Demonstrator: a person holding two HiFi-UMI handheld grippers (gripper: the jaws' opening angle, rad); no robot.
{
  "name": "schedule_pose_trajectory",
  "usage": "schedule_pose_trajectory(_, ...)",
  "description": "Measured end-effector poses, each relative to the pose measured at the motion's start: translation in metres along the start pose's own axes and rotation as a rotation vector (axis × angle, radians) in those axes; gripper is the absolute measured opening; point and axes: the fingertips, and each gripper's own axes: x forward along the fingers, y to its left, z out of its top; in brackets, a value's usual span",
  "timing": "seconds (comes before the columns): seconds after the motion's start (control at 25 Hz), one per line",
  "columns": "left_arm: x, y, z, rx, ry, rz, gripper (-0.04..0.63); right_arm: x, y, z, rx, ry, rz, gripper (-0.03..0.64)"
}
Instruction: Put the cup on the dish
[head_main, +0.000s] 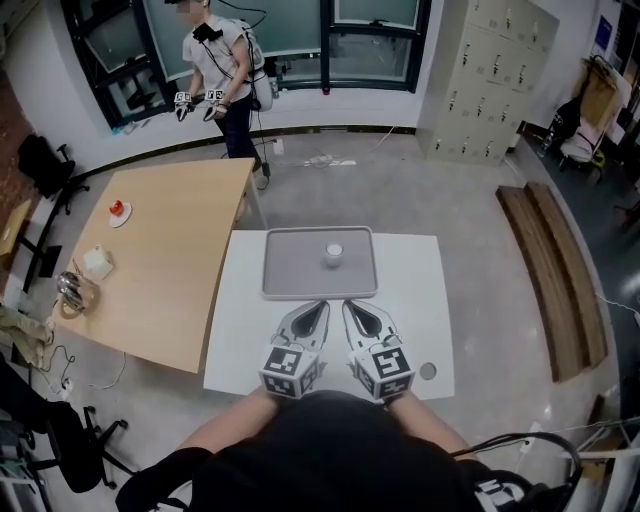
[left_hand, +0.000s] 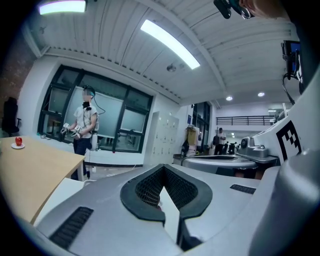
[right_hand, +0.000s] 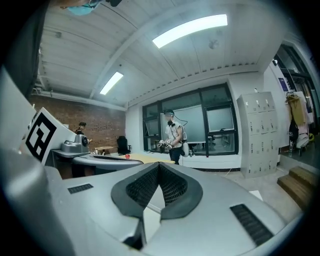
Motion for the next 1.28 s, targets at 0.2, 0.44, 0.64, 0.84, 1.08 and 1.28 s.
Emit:
schedule_pose_trajectory(0.2, 0.000, 0.005, -0.005, 0.011, 0.002, 0.001, 0.008, 0.000, 0.006, -0.002, 0.020, -0.006, 0.030, 0.012)
schedule_pose_trajectory(0.44, 0.007, 0.001, -0.004, 0.008, -0.003, -0.013, 0.008, 0.003, 0.001, -0.001, -0.001, -0.016, 0.016, 0.012)
schedule_pose_trajectory(0.64, 0.007, 0.010, -0.007, 0.007, 0.000, -0.006, 0.008, 0.012, 0.001, -0.004, -0.022, 0.009, -0.002, 0.012)
schedule_pose_trajectory(0.84, 0.007, 0.013, -0.008, -0.002, 0.007, -0.004, 0.008, 0.016, 0.002, -0.016, -0.021, 0.021, 0.017, 0.012)
schedule_pose_trajectory(1.08, 0.005, 0.019, 0.001, -0.012, -0.009, 0.003, 0.008, 0.021, 0.004, -0.026, 0.009, 0.014, 0.024, 0.012)
schedule_pose_trajectory(1.28, 0.006, 0.021, 0.003, -0.004, 0.001, -0.001, 0.008, 0.026, 0.009, -0.025, 0.001, 0.027, 0.029, 0.012)
